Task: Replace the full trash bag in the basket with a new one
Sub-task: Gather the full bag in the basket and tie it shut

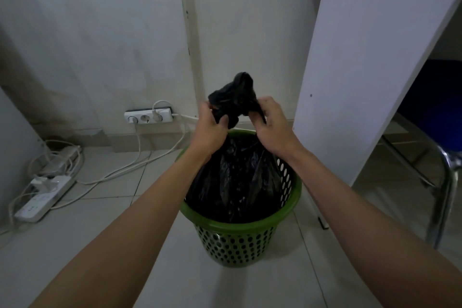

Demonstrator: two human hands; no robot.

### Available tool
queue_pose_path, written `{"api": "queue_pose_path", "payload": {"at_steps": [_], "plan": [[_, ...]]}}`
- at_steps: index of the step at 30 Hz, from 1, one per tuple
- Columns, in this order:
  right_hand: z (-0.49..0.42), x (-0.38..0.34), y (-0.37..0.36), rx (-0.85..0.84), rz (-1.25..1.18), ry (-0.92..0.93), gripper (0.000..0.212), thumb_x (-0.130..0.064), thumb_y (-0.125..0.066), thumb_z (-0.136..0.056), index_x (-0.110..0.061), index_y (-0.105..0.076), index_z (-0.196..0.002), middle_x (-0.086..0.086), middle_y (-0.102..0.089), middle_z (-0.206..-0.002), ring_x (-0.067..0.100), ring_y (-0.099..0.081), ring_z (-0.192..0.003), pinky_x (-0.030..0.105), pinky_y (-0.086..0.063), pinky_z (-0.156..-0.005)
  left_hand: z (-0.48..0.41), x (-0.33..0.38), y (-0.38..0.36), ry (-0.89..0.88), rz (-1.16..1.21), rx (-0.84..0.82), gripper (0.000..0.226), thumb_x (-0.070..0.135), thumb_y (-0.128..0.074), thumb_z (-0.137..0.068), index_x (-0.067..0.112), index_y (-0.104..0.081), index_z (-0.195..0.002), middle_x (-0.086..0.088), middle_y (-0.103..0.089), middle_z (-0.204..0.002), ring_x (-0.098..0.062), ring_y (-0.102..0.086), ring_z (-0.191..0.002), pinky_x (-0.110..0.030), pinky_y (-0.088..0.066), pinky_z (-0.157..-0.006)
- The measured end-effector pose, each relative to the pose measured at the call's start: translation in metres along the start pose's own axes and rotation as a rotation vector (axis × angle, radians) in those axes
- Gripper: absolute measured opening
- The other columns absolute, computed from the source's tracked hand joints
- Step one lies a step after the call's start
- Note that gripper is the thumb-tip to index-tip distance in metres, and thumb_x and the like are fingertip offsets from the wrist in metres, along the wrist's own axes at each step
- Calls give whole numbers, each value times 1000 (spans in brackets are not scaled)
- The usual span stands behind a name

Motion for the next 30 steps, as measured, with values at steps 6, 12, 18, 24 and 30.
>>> {"api": "queue_pose_path", "payload": {"at_steps": [6,12,18,24,30], "plan": [[-8,-7,3,-185,223,39,30,-30,-45,-103,-18,-68,-118,-5,-66,-130,10,-42,-139,43,-3,-124,9,17,-13,-39,-73,-360,49,20,-69,-92,13,-45,-134,2,-69,-113,-11,-69,-102,-32,-57,-89],[-2,2,7,-97,-186,-263,10,-22,-63,-97,-13,-60,-100,4,-67,-82,10,-62,-69,30,-50,-66,12,9,-1,148,-13,-615,79,17,-87,-65,21,-31,-120,-21,-71,-111,-33,-72,-98,-51,-57,-90],[-2,21,3,4,-35,-473,19,-35,-78,-82,-24,-63,-87,10,-72,-84,27,-72,-77,41,-60,-73,15,10,-5,17,-99,-574,47,16,-71,-81,30,-29,-98,-12,-62,-93,-21,-59,-76,-45,-53,-72],[-5,-4,-4,-272,186,-381,61,-49,-34,-106,-1,-66,-86,6,-64,-77,21,-60,-75,33,-42,-67,10,4,-2,-123,-93,-317,35,1,-61,-93,23,-33,-94,-9,-52,-97,-12,-54,-80,-29,-50,-68],[-5,15,-2,-27,-71,-554,14,-23,-65,-86,-29,-64,-99,9,-73,-92,27,-71,-80,40,-61,-73,12,13,0,-293,-204,-279,28,7,-65,-89,19,-42,-99,-1,-59,-88,-20,-61,-80,-33,-48,-74]]}}
Point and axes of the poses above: each hand's wrist, its own z-axis away from the middle knuckle, its own y-axis out of the back of the hand, x = y × z, the point moved 3 cm from there along -z, towards the middle knuckle
